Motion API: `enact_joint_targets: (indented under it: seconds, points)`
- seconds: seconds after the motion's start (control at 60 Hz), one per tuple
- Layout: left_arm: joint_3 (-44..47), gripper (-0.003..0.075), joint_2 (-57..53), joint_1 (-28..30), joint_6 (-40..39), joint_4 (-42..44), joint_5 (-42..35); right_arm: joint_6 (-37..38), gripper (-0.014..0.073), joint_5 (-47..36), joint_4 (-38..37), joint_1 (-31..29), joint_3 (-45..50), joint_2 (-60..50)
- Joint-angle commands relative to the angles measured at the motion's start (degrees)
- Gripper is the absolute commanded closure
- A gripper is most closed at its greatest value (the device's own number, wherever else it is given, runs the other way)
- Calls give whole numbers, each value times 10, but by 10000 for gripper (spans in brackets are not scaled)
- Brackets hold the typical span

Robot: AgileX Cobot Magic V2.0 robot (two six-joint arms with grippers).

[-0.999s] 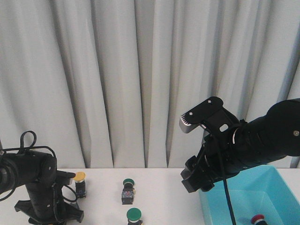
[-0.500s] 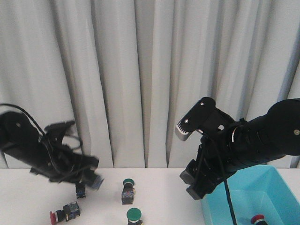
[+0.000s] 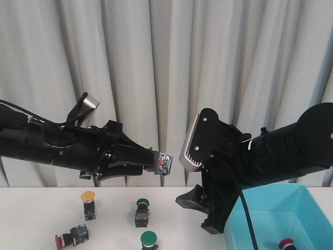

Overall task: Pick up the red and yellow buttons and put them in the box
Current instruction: 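Lift the yellow button and pass it to the right gripper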

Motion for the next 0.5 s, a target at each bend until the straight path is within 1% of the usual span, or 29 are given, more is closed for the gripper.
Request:
enact_joint_targets:
  seconds: [0.0,0.15,0.267,0.35,0.483]
  points:
    - [-14,726,-30,-12,3,-52,3,-29,106,-28,25,-1,-17,-23]
    - [-14,722,-30,-25,0,-52,2,-66,106,-29,51,-1,-17,-23]
    - [-14,720,-30,-30,-13,-47,3,-98,106,-40,52,-1,-17,-23]
    - [-14,718,-30,-31,-16,-42,4,-105,106,-52,52,-1,-17,-23]
    - [-14,717,-30,-39,-43,-38,4,-116,106,-67,52,-1,-17,-23]
